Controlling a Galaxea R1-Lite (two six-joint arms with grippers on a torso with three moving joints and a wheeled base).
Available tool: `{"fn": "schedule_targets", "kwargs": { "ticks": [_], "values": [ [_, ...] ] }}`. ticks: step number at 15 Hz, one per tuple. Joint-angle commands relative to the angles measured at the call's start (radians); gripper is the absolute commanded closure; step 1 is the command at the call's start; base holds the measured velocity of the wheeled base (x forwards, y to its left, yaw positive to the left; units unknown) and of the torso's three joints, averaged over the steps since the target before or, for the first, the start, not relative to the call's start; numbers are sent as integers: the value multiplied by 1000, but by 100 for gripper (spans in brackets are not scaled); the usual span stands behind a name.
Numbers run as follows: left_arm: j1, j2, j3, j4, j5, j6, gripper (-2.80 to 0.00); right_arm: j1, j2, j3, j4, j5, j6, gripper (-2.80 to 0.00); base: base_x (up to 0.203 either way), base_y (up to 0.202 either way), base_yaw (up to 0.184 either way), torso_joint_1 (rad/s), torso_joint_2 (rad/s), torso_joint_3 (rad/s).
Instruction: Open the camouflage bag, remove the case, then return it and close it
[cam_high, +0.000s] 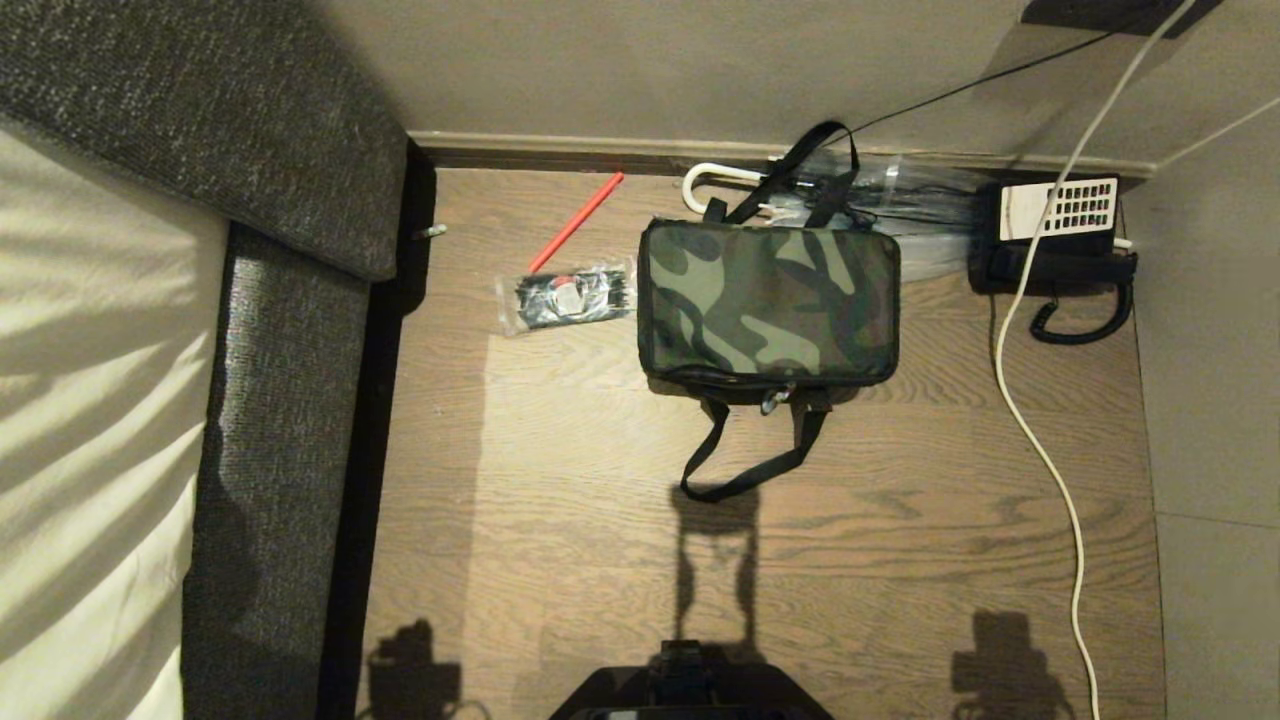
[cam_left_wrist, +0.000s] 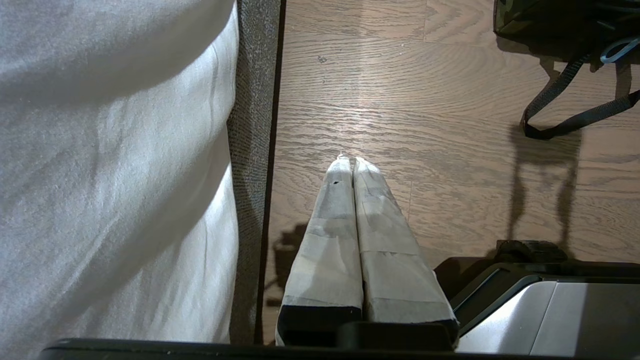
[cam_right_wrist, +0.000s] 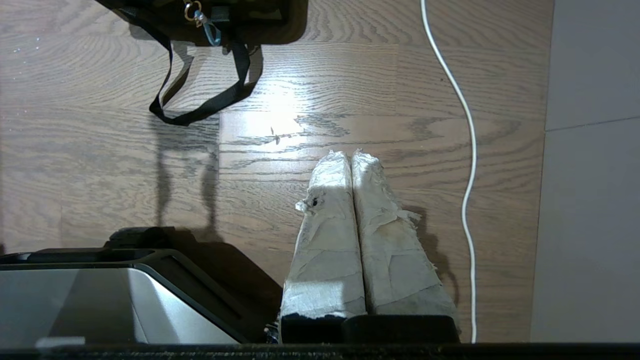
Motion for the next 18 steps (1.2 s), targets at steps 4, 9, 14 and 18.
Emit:
{"fn": "schedule_targets", "kwargs": {
  "ticks": [4,9,14,18],
  "values": [
    [0,1,2,0,0,0,0,0,2,-3,10,0,-2,0,0,0,0,0,0,0],
    [0,1,2,0,0,-1,0,0,2,-1,5,1,-8,0,0,0,0,0,0,0],
    [0,1,2,0,0,-1,0,0,2,0,3,1,-8,0,0,0,0,0,0,0],
    [0,1,3,0,0,0,0,0,2,-66,70,32,2,0,0,0,0,0,0,0]
  ]
}}
